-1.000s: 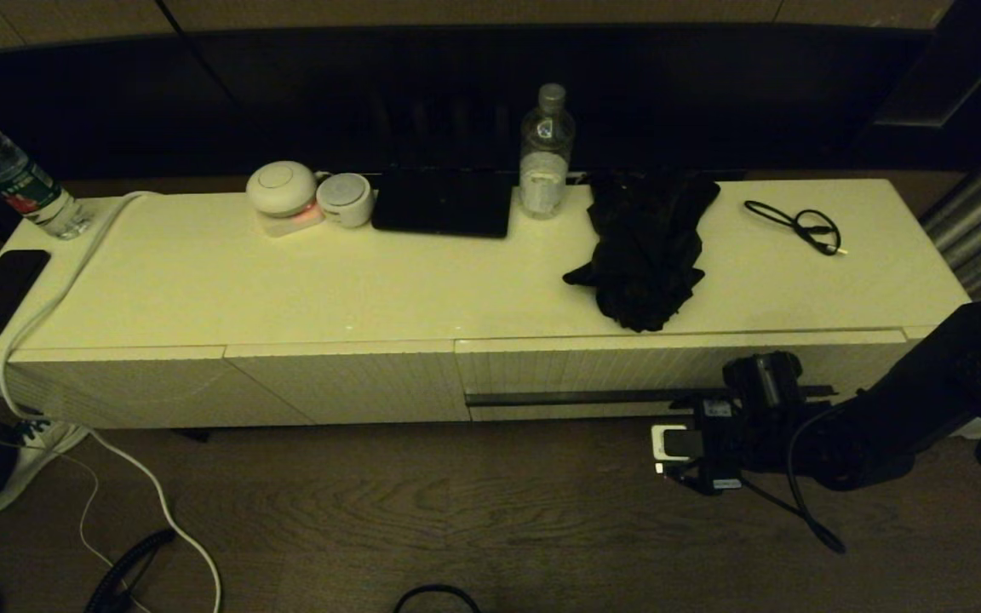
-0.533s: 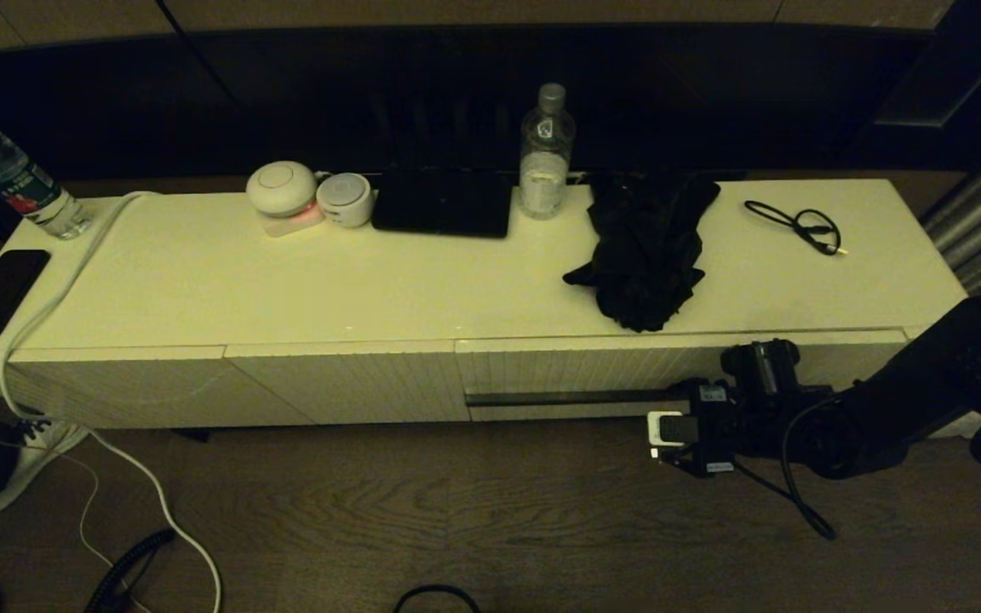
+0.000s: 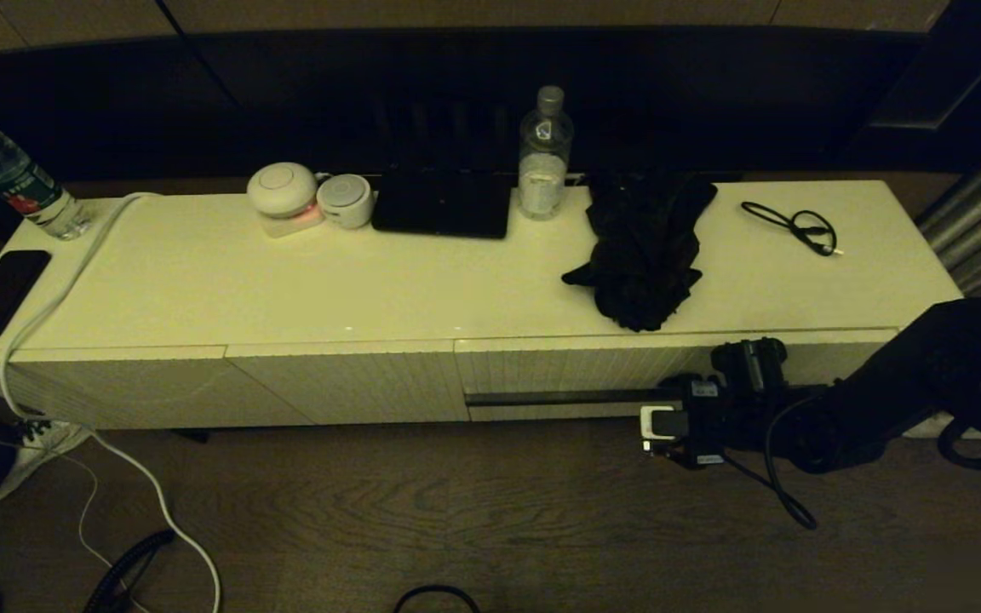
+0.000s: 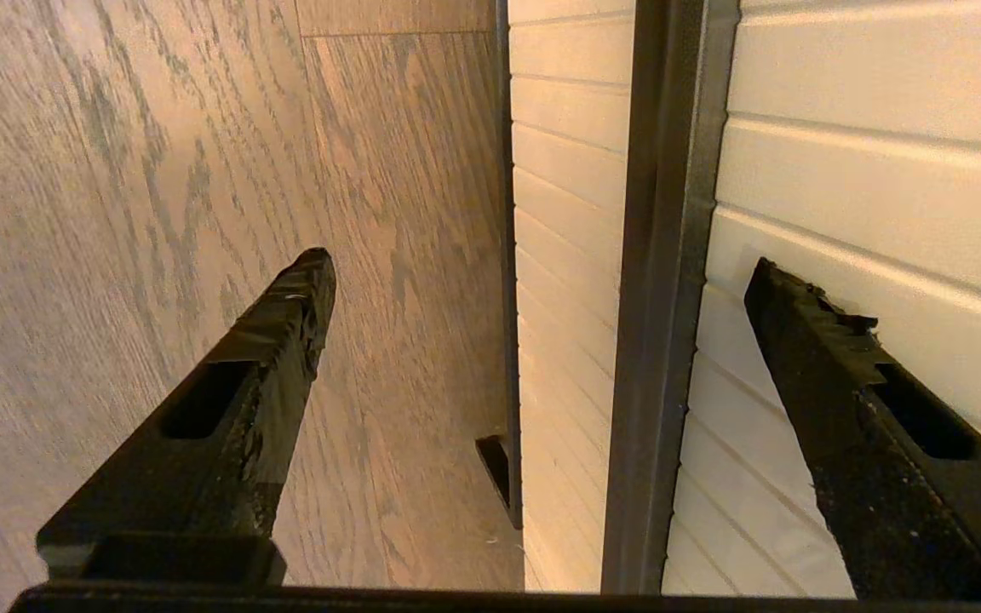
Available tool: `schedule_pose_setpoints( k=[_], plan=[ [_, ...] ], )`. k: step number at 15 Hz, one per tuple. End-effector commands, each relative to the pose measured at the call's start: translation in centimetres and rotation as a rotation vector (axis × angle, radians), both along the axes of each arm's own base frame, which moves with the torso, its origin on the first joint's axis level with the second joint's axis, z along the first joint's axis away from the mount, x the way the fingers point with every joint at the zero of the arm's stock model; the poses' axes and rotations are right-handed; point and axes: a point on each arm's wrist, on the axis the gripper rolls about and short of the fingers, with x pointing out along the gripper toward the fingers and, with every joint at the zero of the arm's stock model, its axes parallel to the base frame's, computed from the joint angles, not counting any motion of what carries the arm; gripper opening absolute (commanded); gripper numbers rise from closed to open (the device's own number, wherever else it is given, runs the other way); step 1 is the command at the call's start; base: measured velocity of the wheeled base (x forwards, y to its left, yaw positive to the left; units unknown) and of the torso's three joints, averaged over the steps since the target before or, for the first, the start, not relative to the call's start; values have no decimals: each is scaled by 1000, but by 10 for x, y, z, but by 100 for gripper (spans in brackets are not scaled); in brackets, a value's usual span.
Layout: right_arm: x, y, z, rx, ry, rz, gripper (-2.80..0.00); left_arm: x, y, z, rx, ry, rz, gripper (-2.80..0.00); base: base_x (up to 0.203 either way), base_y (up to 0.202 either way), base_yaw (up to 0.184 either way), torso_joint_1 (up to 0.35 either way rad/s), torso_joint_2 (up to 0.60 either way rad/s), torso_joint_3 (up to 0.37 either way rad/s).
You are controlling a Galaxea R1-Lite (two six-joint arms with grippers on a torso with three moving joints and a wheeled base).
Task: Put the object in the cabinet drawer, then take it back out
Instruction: Open the drawer
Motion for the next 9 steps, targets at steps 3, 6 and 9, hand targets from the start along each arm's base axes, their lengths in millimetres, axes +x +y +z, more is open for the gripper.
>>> schedule_pose_setpoints(
  k=[3, 6, 9],
  plan=[
    [3, 0, -10, -15, 14, -7, 0, 0, 0, 0, -1, 0, 1, -280, 0, 0, 0, 0, 0, 0],
    [3, 0, -16, -28, 29, -20, 0, 0, 0, 0, -1, -2, 1, -280, 0, 0, 0, 0, 0, 0],
    [4, 0, -21, -30, 41, -22, 0, 0, 0, 0, -1, -2, 1, -280, 0, 0, 0, 0, 0, 0]
  ],
)
